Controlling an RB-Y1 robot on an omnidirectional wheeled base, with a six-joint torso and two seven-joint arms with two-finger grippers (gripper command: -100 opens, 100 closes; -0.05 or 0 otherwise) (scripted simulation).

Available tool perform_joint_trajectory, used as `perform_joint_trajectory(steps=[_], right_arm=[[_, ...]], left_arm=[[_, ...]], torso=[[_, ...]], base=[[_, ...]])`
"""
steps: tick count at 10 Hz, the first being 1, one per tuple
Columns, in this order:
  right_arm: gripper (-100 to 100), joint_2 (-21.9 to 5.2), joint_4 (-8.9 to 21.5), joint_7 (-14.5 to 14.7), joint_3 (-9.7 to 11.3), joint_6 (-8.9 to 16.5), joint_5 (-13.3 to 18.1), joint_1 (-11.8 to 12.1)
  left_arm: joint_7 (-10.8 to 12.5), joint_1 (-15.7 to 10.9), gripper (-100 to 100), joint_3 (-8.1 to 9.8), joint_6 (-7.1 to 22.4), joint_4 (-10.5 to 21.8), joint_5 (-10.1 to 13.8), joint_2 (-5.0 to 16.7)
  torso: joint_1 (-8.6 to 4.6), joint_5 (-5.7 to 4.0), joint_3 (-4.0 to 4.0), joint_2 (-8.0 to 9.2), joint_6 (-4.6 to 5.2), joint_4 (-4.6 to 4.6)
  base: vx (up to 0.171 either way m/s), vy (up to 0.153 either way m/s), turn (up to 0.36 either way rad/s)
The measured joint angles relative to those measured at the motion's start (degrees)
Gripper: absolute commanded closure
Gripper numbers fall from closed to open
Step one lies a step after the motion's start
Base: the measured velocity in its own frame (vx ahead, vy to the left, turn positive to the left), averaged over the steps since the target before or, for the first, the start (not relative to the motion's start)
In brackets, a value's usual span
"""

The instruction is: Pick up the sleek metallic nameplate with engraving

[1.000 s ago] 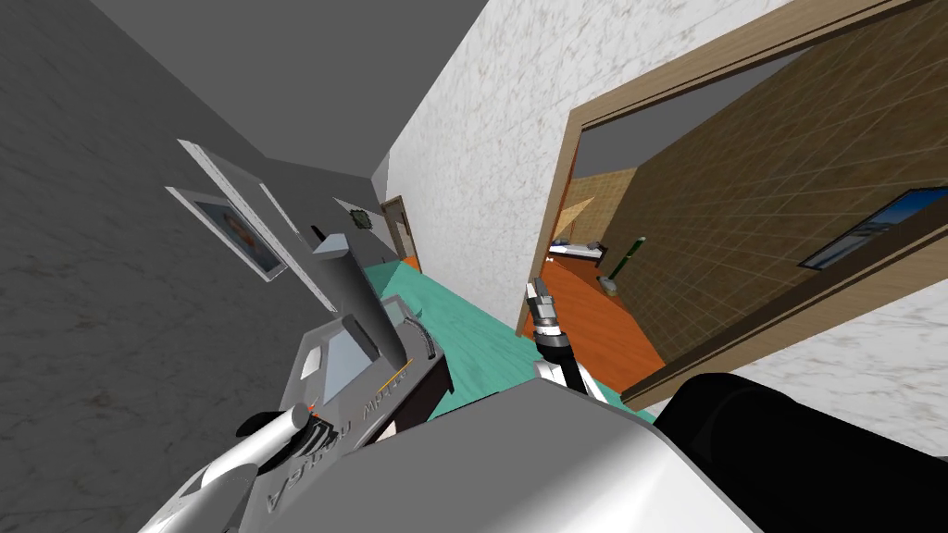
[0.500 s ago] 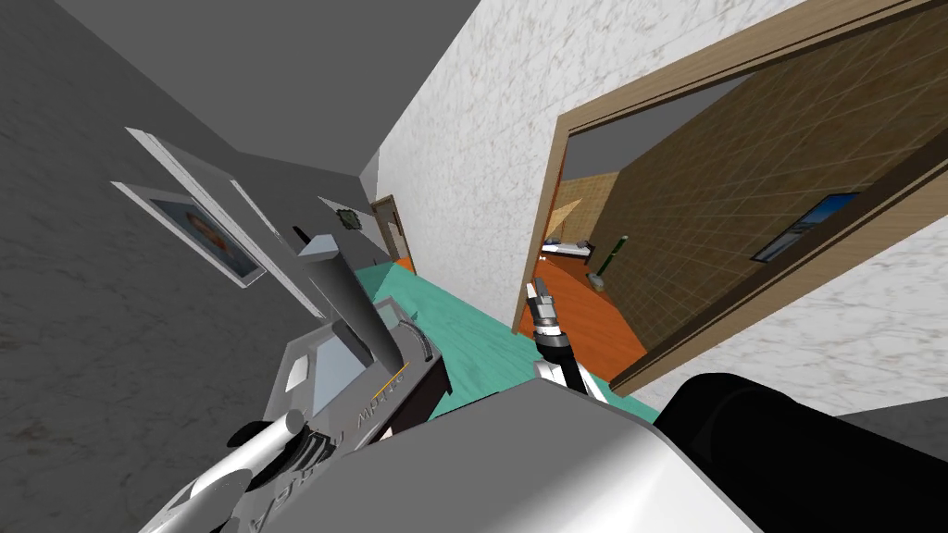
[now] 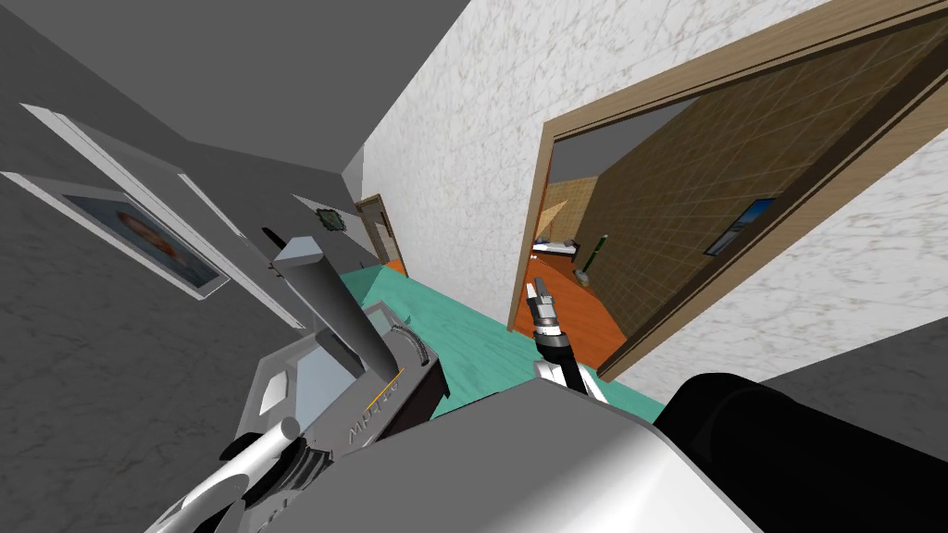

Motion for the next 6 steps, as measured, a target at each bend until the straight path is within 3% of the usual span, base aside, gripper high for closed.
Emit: perform_joint_trajectory(steps=[2,3,4,6], right_arm=[[0,0.00,0.00,0.00,-0.01,0.00,0.00,0.01],[0,0.00,0.00,0.00,-0.01,0.00,0.00,0.01],[0,0.00,0.00,0.00,0.00,0.00,0.00,0.01],[0,0.00,0.00,0.00,0.00,0.00,0.00,0.00]], left_arm=[[-0.28,-0.63,-100,0.49,1.32,3.09,0.73,0.41],[-0.43,-0.72,0,0.52,1.29,3.38,0.78,0.45],[-0.41,-0.71,-100,0.52,1.29,3.34,0.78,0.45],[0.03,0.37,-100,0.43,0.60,2.06,0.43,-0.88]], torso=[[0.13,0.02,-0.07,-0.12,-0.02,-0.03],[0.04,0.01,-0.04,-0.07,-0.04,-0.02],[-0.04,-0.01,-0.01,-0.01,-0.03,-0.01],[-0.08,-0.01,0.01,0.02,-0.03,0.00]], base=[[0.034,0.044,-0.076],[0.003,0.005,0.002],[0.018,0.025,0.035],[0.000,0.000,0.000]])
